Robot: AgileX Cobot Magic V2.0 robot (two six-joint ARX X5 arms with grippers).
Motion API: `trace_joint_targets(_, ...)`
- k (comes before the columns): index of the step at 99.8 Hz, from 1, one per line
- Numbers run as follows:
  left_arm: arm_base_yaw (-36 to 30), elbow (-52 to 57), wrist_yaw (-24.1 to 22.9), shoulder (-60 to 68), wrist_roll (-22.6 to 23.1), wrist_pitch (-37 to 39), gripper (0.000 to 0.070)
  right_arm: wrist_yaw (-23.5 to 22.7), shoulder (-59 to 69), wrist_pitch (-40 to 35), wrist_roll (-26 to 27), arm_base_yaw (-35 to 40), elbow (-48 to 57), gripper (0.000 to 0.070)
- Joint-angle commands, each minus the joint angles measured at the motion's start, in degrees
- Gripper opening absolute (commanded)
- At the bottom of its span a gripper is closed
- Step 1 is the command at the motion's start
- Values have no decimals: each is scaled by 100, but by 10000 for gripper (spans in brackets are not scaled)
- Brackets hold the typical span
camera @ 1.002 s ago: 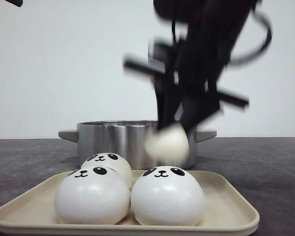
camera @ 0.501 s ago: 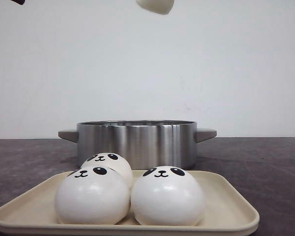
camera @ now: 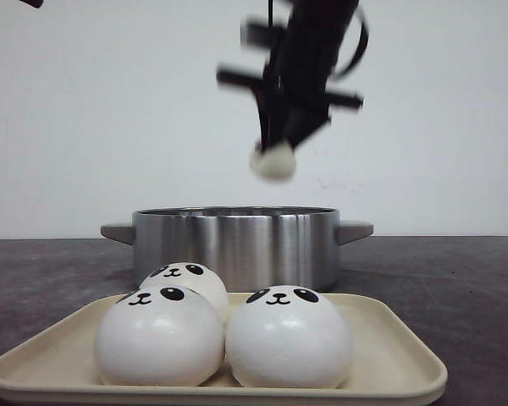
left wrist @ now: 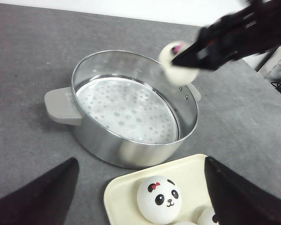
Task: Steam buns
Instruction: 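Grasp the panda bun with the right gripper and lift toward the pot, then lower the bun into the steamer pot and open the right gripper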
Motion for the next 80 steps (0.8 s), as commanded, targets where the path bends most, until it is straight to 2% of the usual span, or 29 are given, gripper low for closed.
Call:
trace_joint_targets(1, -24, 57, -11, 28, 96, 72, 524, 17, 291, 118, -225, -26, 160, 4)
trace_joint_targets(57, -101, 57, -13, 28, 98, 33, 524, 72, 1038, 573, -442, -136, 160, 9)
trace_joint_targets(63, -127, 57, -15, 28, 101, 31, 524, 70, 1040, 629, -442, -136, 160, 36)
trace_joint_targets(73, -166, 57, -55, 28, 107, 33, 524, 70, 1040, 688, -439, -136, 160, 133)
trace_joint_targets(80, -192, 57, -120, 28, 114, 31, 524, 70, 1040, 708, -439, -136, 160, 139)
